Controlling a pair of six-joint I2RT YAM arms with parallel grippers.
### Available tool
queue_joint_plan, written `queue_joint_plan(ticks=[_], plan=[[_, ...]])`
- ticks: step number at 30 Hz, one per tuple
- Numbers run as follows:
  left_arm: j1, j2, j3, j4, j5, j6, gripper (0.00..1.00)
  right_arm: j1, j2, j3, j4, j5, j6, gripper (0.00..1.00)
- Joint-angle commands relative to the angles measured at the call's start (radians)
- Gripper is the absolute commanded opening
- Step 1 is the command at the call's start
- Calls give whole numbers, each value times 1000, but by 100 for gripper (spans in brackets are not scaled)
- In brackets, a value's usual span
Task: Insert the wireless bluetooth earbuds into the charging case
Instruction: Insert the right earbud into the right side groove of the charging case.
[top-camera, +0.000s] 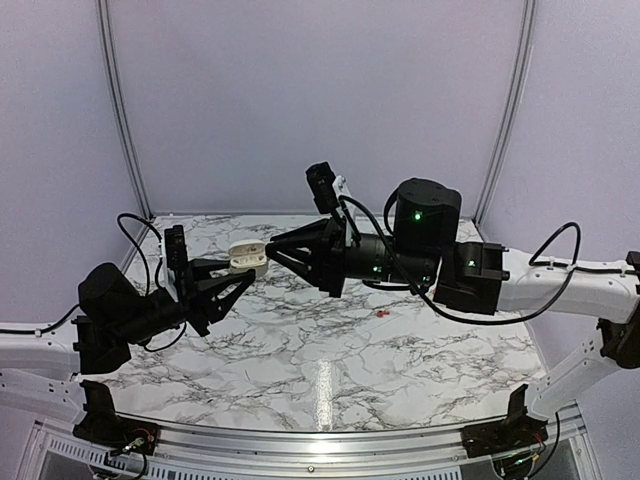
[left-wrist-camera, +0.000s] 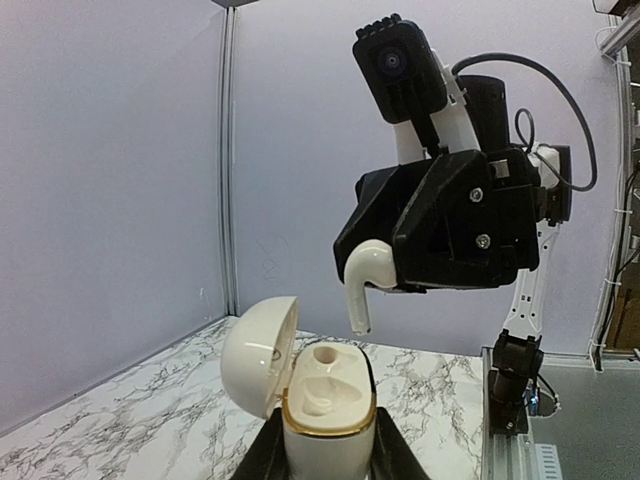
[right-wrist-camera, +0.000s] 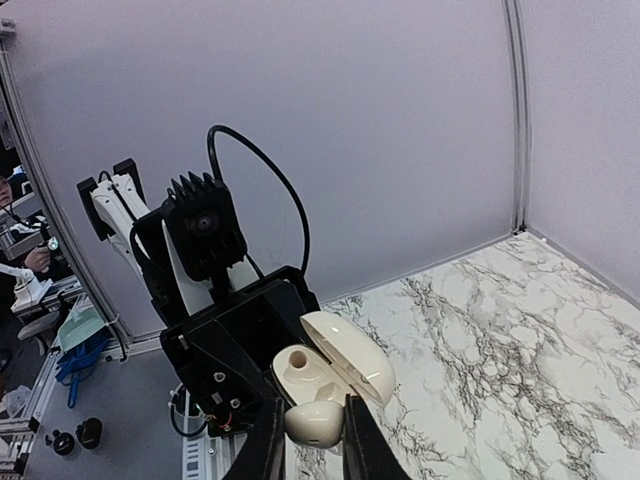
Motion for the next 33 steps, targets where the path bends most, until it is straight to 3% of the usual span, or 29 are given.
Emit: queue_joint_plan(ticks=[1,16,33], plan=[[4,-1,6,68,-11,-19,0,10,9,24,38,27,23,13],[4,4,-6,71,2,-2,0,12,41,66,33,-8,28,13],[4,-9,-10,71,2,8,0,12,87,107,-59,77,29,13]])
